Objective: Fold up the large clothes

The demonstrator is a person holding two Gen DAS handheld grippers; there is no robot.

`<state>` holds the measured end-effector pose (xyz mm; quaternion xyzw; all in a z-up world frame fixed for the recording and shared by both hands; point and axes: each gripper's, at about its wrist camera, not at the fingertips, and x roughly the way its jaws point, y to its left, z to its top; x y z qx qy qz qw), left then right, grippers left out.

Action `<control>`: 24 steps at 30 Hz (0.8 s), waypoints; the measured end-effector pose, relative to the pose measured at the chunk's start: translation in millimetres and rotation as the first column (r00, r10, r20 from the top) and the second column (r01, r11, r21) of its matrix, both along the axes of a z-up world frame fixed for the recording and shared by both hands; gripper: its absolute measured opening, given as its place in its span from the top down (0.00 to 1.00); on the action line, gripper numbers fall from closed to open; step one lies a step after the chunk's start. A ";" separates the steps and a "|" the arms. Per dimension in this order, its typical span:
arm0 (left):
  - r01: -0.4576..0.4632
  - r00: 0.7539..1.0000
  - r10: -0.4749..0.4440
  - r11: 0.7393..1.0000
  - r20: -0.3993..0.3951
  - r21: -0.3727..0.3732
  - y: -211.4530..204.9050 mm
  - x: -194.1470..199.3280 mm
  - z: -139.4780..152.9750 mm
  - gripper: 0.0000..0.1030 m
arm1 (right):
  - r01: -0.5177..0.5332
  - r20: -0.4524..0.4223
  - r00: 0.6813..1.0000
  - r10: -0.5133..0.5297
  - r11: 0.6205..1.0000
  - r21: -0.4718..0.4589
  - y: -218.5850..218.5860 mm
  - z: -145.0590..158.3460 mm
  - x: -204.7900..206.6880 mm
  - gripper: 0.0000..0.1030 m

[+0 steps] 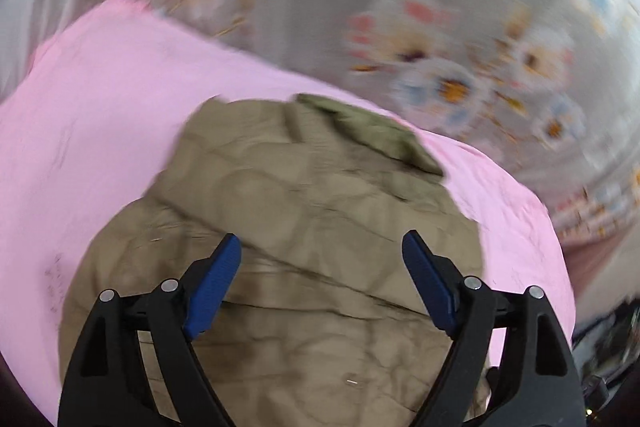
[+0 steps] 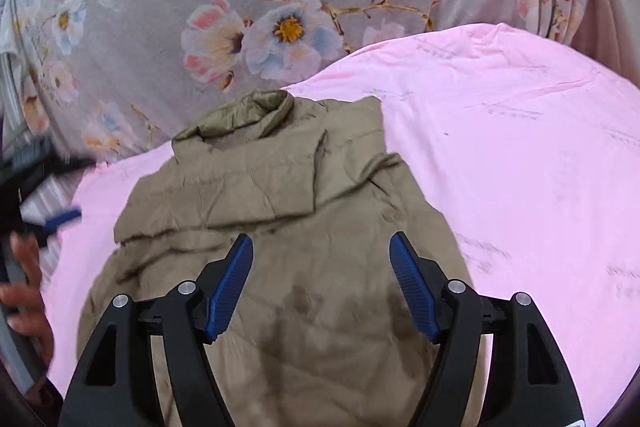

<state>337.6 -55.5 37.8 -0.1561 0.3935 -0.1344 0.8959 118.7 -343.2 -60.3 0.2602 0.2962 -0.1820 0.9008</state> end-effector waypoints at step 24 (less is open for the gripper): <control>-0.177 0.977 0.158 0.976 -0.146 -0.130 102.5 92.7 -65.4 0.97 | -0.080 0.081 0.993 0.083 0.996 -0.040 -14.3 38.2 110.0 0.98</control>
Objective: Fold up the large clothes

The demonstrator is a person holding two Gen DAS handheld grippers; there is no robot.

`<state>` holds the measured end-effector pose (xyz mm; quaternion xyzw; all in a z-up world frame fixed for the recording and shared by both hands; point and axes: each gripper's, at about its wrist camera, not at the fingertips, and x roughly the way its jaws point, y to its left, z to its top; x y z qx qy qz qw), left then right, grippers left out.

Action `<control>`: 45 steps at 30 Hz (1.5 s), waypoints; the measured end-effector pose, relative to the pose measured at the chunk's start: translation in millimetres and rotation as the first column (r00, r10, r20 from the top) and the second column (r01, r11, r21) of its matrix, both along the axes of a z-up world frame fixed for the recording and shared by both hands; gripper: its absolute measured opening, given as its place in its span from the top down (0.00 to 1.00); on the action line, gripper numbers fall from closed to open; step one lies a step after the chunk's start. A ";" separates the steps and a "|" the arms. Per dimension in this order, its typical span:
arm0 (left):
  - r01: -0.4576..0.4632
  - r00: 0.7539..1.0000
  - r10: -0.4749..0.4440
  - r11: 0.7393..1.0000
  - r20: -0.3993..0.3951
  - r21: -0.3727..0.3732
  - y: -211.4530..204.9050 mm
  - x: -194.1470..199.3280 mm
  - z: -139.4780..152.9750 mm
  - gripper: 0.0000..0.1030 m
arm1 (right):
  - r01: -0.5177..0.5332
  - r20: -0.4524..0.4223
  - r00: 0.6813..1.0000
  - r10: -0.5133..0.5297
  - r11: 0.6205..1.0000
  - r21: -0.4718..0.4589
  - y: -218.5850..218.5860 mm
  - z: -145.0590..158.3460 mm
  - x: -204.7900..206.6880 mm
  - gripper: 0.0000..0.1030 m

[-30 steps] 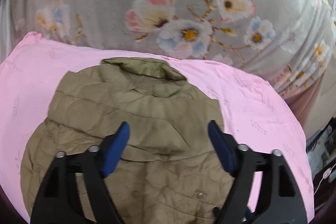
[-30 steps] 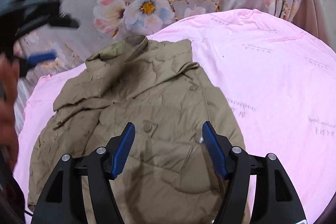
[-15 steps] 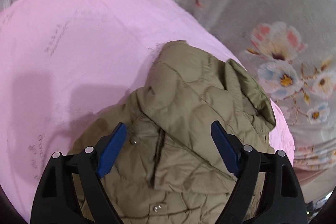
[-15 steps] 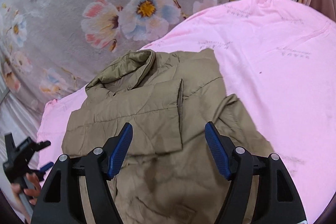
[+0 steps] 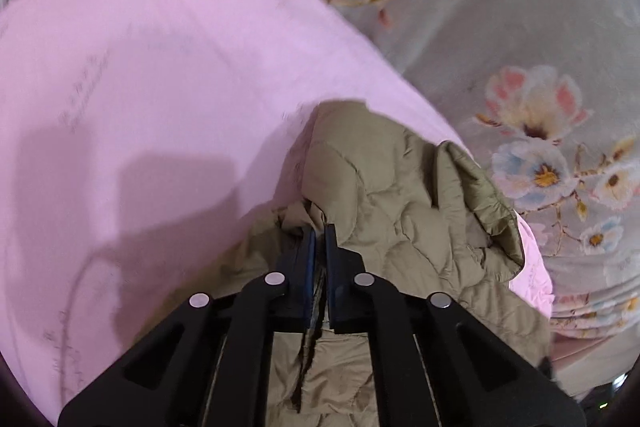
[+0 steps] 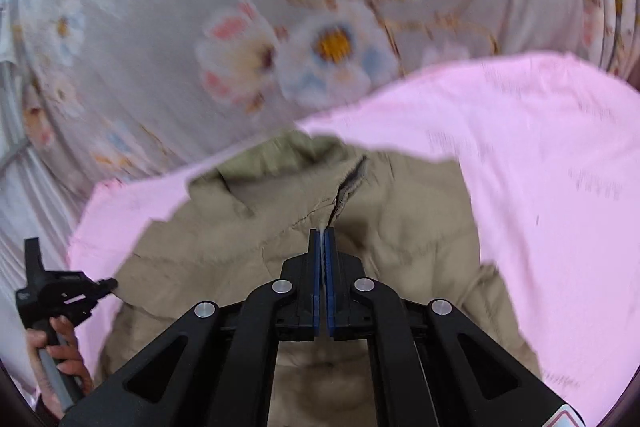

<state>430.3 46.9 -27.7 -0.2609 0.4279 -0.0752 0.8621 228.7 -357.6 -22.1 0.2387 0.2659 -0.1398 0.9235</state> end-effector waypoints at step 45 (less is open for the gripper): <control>-0.122 0.979 0.045 0.912 -0.200 -0.390 6.5 32.7 -61.8 0.71 | -0.007 -0.169 0.985 0.019 0.998 0.069 -5.3 -92.6 0.6 0.97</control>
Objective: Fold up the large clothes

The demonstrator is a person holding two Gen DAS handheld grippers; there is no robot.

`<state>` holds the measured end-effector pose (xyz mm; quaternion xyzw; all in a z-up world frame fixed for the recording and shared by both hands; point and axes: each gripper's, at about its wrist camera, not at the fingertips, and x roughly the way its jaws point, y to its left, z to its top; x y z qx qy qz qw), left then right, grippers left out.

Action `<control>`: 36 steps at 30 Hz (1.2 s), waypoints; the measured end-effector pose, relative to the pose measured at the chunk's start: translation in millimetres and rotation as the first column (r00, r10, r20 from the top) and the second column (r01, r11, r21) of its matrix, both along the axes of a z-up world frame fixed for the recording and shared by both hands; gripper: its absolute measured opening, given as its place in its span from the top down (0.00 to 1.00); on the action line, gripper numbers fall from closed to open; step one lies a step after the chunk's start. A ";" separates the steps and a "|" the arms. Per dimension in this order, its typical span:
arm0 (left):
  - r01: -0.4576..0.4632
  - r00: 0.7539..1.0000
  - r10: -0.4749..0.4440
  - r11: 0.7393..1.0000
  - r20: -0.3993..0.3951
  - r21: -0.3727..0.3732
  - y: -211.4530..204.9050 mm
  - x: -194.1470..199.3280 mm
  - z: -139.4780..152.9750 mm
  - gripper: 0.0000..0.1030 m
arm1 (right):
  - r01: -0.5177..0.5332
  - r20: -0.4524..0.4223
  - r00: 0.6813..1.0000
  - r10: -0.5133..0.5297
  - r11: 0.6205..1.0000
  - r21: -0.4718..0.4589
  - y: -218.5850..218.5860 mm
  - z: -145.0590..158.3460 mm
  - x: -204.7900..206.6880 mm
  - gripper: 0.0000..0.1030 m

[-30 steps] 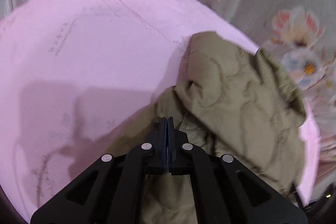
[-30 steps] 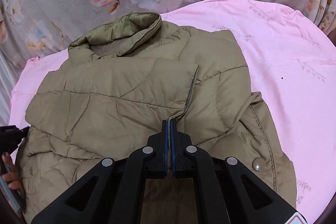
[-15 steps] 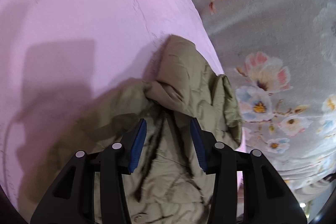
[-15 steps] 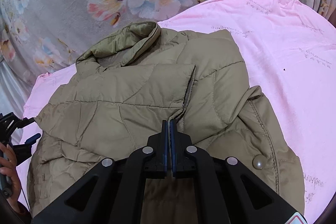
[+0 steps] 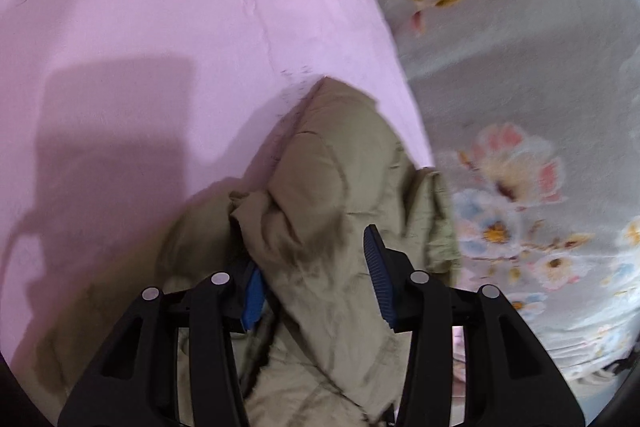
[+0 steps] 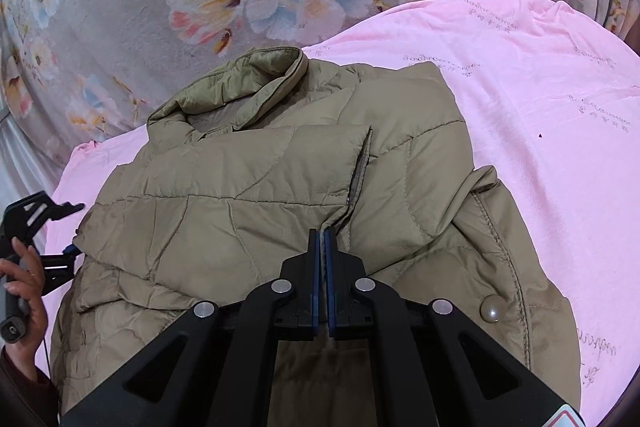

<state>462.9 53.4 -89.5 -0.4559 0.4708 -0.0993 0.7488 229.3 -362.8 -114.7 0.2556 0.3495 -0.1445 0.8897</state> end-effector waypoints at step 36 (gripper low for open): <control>0.082 0.944 -0.314 0.513 0.098 0.855 -141.5 -102.0 27.4 0.62 | -0.171 -0.203 0.970 0.133 0.969 -0.178 90.1 8.8 50.2 0.77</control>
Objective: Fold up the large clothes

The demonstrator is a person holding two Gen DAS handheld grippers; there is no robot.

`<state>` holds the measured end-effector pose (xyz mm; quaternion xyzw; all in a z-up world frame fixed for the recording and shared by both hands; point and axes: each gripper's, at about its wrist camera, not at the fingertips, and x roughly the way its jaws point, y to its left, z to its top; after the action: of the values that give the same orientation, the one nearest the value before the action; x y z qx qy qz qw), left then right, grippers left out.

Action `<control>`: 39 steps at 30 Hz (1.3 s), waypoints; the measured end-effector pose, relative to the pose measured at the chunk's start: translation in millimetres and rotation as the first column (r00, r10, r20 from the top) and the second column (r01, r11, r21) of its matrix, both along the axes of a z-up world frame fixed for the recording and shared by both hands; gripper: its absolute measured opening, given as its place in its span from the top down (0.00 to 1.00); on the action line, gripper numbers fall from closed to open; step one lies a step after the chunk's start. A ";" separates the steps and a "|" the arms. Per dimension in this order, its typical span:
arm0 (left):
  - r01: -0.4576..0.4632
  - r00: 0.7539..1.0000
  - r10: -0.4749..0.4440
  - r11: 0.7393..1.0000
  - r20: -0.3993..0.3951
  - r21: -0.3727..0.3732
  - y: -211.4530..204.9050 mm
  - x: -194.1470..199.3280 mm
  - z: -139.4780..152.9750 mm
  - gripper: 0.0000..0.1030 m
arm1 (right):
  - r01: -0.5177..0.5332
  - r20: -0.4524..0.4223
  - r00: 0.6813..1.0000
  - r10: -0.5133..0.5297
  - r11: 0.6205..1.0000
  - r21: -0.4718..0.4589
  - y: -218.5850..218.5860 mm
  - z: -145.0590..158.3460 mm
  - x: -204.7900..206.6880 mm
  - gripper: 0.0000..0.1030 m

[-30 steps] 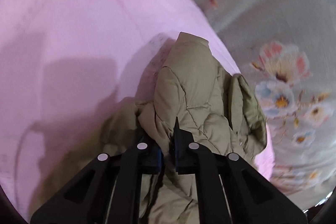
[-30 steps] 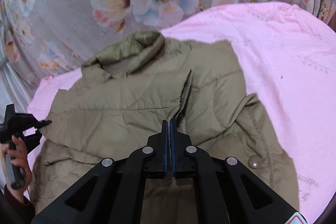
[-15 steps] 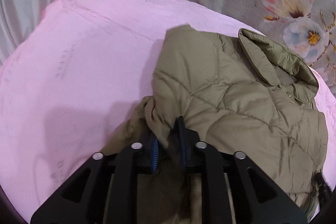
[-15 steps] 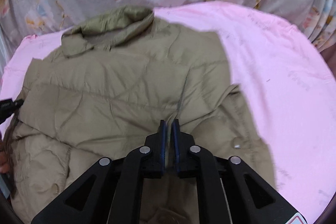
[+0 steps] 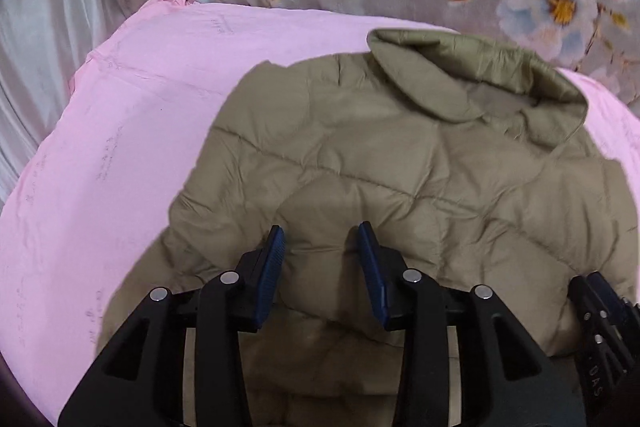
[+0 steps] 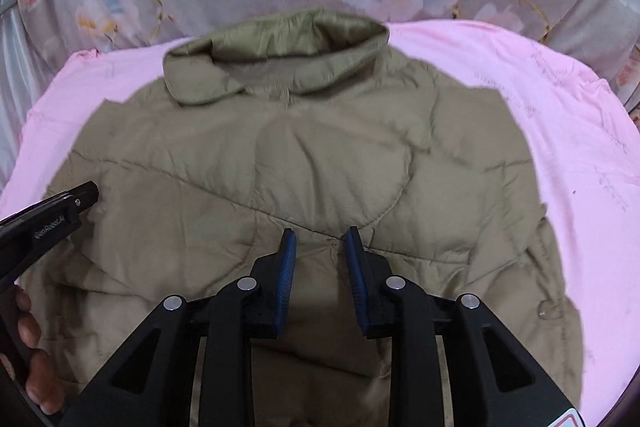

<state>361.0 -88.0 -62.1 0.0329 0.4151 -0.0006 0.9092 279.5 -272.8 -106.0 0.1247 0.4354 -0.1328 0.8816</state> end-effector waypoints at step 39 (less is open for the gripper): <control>0.082 0.997 -0.081 0.991 0.015 -0.103 50.0 -103.5 5.6 0.34 | 0.070 0.040 0.996 -0.075 0.991 0.116 42.1 10.6 -96.7 0.56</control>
<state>257.5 -38.0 -56.5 0.0026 0.4080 -0.0591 0.9111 182.7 -230.6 -95.3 0.1940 0.4180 -0.1367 0.8769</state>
